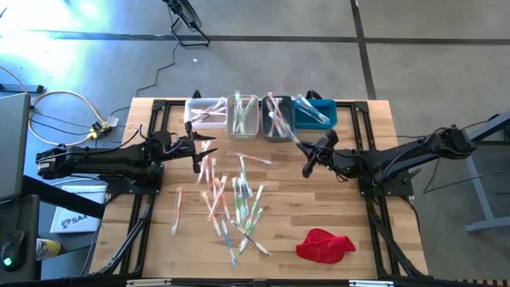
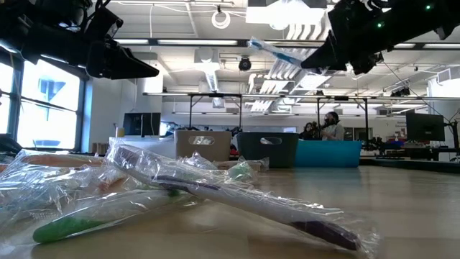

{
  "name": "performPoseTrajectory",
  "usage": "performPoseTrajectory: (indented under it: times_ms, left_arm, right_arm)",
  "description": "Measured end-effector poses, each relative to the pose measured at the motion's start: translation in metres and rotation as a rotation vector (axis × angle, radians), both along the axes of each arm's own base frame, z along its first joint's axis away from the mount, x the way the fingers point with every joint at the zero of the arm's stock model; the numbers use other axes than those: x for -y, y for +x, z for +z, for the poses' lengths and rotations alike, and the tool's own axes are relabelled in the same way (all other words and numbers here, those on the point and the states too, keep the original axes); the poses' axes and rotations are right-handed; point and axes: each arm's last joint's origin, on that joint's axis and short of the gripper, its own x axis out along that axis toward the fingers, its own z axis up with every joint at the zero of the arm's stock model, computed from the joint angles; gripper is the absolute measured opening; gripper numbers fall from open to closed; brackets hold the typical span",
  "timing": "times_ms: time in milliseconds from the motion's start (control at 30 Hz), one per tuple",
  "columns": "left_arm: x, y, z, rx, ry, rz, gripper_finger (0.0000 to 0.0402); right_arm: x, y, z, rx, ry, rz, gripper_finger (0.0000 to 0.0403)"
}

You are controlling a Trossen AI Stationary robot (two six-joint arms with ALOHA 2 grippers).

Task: Pick & Place Toothbrushes
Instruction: Put the blue toothbrush into the blue bin

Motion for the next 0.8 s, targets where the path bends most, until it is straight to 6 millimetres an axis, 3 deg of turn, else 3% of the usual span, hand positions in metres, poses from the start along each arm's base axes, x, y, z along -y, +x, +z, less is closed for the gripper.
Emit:
performPoseTrajectory:
  times_ms: [333,667,800]
  left_arm:
    - [0.000,0.000,0.000,0.000,0.000,0.000,0.0171]
    - [0.000,0.000,0.000,0.000,0.000,0.000,0.0171]
    - [0.000,0.000,0.000,0.000,0.000,0.000,0.0171]
  right_arm:
    - [0.012,-0.009,-0.015,-0.185,-0.017,-0.114,0.0015]
    - [0.048,-0.022,-0.008,-0.194,0.069,-0.102,0.0015]
    - [0.061,-0.028,-0.002,-0.290,0.117,-0.107,0.0015]
